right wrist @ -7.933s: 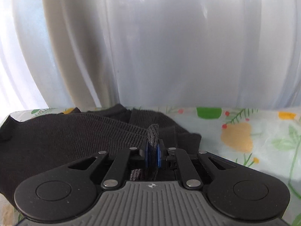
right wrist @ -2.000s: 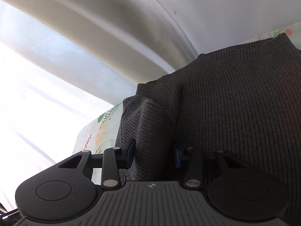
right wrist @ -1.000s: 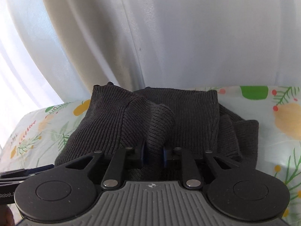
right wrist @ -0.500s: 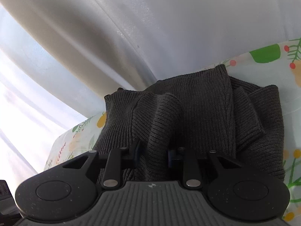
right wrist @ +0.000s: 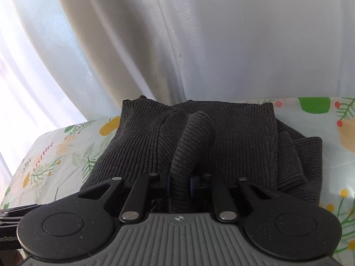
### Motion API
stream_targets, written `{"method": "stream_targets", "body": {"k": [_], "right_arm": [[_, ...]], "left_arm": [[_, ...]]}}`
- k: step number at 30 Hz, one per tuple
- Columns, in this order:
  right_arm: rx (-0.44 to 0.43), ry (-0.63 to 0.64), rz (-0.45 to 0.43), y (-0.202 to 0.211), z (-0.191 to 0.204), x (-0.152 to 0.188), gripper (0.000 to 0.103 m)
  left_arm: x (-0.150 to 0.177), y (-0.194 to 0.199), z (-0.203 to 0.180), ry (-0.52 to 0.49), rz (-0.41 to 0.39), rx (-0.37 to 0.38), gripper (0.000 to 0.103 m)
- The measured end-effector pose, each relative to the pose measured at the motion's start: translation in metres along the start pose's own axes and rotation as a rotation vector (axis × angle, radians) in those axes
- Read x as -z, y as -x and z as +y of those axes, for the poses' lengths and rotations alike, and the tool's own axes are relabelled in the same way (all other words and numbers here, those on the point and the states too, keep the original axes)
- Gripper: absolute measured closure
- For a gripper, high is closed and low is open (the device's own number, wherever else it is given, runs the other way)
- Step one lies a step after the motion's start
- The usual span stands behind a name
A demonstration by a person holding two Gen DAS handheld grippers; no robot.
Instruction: Fold small clothes
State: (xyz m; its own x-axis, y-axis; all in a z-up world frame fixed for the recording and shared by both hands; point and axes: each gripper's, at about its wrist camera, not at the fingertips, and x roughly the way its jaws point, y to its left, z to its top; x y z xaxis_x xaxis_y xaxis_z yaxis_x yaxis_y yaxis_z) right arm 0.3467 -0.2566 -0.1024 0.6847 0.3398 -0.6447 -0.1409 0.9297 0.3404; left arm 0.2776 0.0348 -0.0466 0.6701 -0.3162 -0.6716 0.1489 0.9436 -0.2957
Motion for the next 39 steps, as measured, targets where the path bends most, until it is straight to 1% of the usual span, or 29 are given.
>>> {"method": "stream_targets", "body": {"k": [3,7,9,14,17,19,22,25,27,29,31,33,35,37,39], "right_arm": [[0.0,0.004,0.0,-0.001,0.001,0.0,0.089],[-0.044,-0.064,0.008,-0.003,-0.011,0.0,0.088],[-0.075,-0.112,0.018,-0.004,-0.019,-0.001,0.085],[-0.166,-0.267,0.05,-0.006,-0.039,0.0,0.084],[-0.19,-0.293,0.057,-0.007,-0.044,0.002,0.084],[-0.185,-0.276,0.053,-0.007,-0.042,0.002,0.084],[-0.153,-0.231,0.041,-0.006,-0.034,0.002,0.087],[-0.112,-0.169,0.024,-0.005,-0.023,0.002,0.089],[-0.079,-0.111,0.006,-0.002,-0.013,0.0,0.093],[-0.068,-0.08,-0.017,0.007,-0.005,-0.005,0.094],[-0.069,-0.07,-0.082,0.026,-0.004,-0.016,0.094],[-0.047,-0.044,-0.142,0.043,-0.002,-0.028,0.094],[0.026,0.034,-0.201,0.056,0.003,-0.033,0.094],[0.145,0.146,-0.232,0.058,0.011,-0.03,0.094],[0.286,0.277,-0.246,0.052,0.021,-0.019,0.094]], "left_arm": [[0.016,0.02,0.005,0.004,-0.012,0.027,0.04],[0.035,0.034,0.01,0.014,-0.013,0.05,0.04],[0.039,0.035,0.01,0.005,-0.013,0.036,0.039],[0.045,0.039,0.01,0.014,-0.016,0.009,0.04],[0.047,0.046,0.012,0.007,-0.031,-0.017,0.04],[0.045,0.046,0.014,-0.001,-0.033,-0.06,0.04],[0.041,0.045,0.018,0.008,-0.039,-0.109,0.04],[0.041,0.042,0.019,0.008,-0.028,-0.114,0.04],[0.042,0.04,0.017,-0.003,-0.019,-0.113,0.04],[0.043,0.04,0.014,-0.013,-0.019,-0.102,0.04],[0.043,0.04,0.009,-0.025,-0.023,-0.07,0.039],[0.043,0.039,0.003,-0.048,-0.021,-0.03,0.039],[0.043,0.035,-0.004,-0.071,-0.009,-0.001,0.038],[0.044,0.027,-0.013,-0.091,0.006,0.014,0.038],[0.045,0.016,-0.023,-0.105,0.025,0.02,0.038]]}}
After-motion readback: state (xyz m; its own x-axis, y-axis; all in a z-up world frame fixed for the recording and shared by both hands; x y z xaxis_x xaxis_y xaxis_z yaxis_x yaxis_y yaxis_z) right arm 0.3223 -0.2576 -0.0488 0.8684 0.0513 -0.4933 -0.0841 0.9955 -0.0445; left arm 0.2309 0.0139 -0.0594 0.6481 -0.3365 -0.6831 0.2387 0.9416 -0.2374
